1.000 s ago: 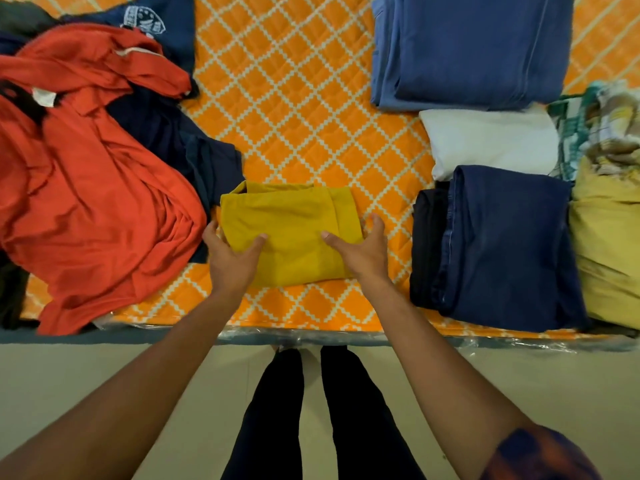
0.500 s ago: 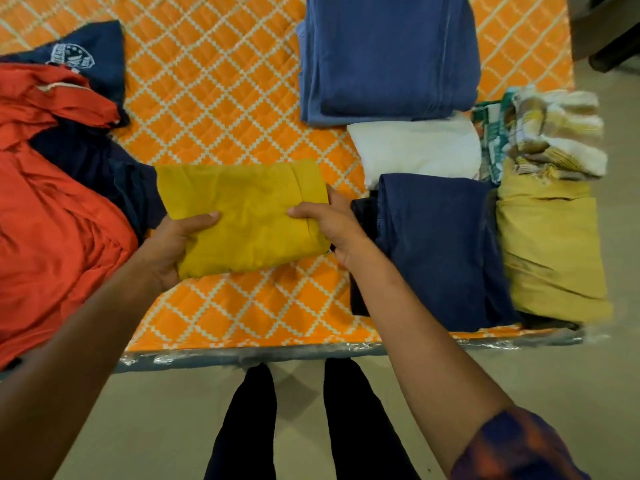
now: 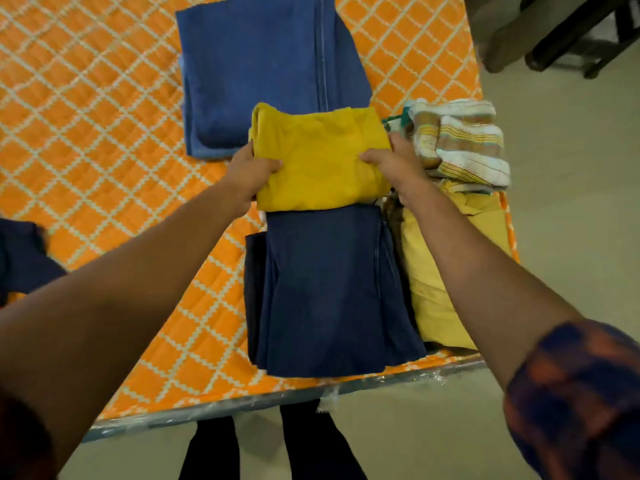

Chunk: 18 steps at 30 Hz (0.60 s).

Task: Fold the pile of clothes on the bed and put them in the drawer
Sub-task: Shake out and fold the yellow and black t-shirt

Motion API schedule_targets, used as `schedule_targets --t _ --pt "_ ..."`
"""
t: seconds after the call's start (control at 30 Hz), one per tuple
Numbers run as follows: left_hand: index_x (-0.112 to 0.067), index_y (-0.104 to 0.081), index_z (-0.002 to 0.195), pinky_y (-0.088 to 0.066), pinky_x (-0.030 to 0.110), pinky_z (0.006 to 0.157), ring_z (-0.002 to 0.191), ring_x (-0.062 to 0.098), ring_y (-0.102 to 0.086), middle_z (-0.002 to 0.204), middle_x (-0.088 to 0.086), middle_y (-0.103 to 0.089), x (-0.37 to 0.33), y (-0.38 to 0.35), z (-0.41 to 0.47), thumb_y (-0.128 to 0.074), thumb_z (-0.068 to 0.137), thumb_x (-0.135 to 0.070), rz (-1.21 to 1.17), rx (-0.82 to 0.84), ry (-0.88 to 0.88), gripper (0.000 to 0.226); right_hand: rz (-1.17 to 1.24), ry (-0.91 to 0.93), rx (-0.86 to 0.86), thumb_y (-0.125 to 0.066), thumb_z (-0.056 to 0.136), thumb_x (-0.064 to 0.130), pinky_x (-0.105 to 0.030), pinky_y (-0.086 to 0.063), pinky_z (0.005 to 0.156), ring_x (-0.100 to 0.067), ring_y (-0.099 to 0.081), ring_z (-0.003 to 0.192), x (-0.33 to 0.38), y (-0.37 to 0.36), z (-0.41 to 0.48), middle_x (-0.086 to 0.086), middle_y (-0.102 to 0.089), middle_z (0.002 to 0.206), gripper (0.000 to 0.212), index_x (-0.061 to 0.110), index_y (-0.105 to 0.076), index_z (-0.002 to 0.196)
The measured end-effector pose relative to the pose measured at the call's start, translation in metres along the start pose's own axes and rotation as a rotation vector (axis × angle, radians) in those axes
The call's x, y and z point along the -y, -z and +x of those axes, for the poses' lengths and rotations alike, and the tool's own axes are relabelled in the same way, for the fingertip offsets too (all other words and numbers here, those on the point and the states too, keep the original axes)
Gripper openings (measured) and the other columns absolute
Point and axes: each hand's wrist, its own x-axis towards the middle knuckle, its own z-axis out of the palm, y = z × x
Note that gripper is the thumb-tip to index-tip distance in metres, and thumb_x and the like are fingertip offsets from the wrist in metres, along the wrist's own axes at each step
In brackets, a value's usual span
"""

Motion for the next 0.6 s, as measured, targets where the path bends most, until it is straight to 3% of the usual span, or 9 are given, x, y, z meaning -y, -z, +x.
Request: schedule_targets --t 0.1,0.23,0.33,0.4,0.5,0.6 --pt "-0.018 -0.048 0.143 -0.051 0.042 0.098 0.113 0.024 -0.059 0.131 0.002 -0.059 0.026 -0.012 0.013 -0.067 0.093 -0.015 0.049 -0.126 0.055 0.053 0.005 -0.041 0.020 -0.067 0.094 0.027 -0.031 -0.049 0.080 -0.024 -0.062 0.111 -0.042 -0.006 0.018 0.001 -0.065 0.118 0.036 0.020 -0.060 0.129" --pt "-0.022 -0.048 0.143 -0.056 0.041 0.090 0.113 0.023 -0.063 0.131 0.001 -0.061 0.040 -0.002 0.013 -0.066 0.095 -0.024 -0.004 -0.117 0.080 0.050 0.018 0.037 -0.041 -0.067 0.093 0.028 -0.029 -0.048 0.077 -0.023 -0.063 0.109 -0.051 -0.013 0.022 -0.001 -0.067 0.119 0.031 0.020 -0.062 0.123" --pt "-0.025 -0.054 0.137 -0.058 0.039 0.084 0.110 0.021 -0.067 0.124 -0.003 -0.067 0.030 0.007 0.010 -0.060 0.099 -0.039 -0.054 -0.088 0.102 0.041 -0.164 0.091 -0.113 -0.065 0.090 0.040 -0.038 -0.049 0.093 -0.024 -0.056 0.120 -0.049 -0.012 0.019 -0.002 -0.059 0.133 0.055 0.025 -0.052 0.141" --pt "-0.028 -0.058 0.130 -0.058 0.037 0.080 0.105 0.019 -0.069 0.118 -0.003 -0.069 0.018 0.012 0.006 -0.054 0.100 -0.048 -0.090 -0.099 0.124 0.036 -0.393 0.214 -0.260 -0.065 0.087 0.041 -0.041 -0.045 0.098 -0.026 -0.049 0.125 -0.043 -0.015 0.009 -0.004 -0.053 0.137 0.062 0.026 -0.047 0.145" --pt "-0.025 -0.060 0.125 -0.056 0.031 0.070 0.094 0.015 -0.070 0.108 -0.002 -0.071 0.009 0.023 0.000 -0.050 0.102 -0.044 -0.104 -0.131 0.116 0.031 -0.644 0.538 -0.501 -0.063 0.084 0.038 -0.039 -0.043 0.090 -0.026 -0.050 0.118 -0.025 -0.028 -0.008 -0.003 -0.055 0.128 0.052 0.024 -0.057 0.134" --pt "-0.021 -0.062 0.109 -0.051 0.027 0.065 0.080 0.014 -0.066 0.092 -0.001 -0.067 0.014 0.050 -0.011 -0.053 0.100 -0.030 -0.026 -0.201 0.036 0.015 -0.559 0.855 -0.342 -0.063 0.084 0.023 -0.038 -0.047 0.086 -0.027 -0.058 0.105 -0.005 -0.059 -0.020 -0.007 -0.063 0.112 0.030 0.016 -0.071 0.113"
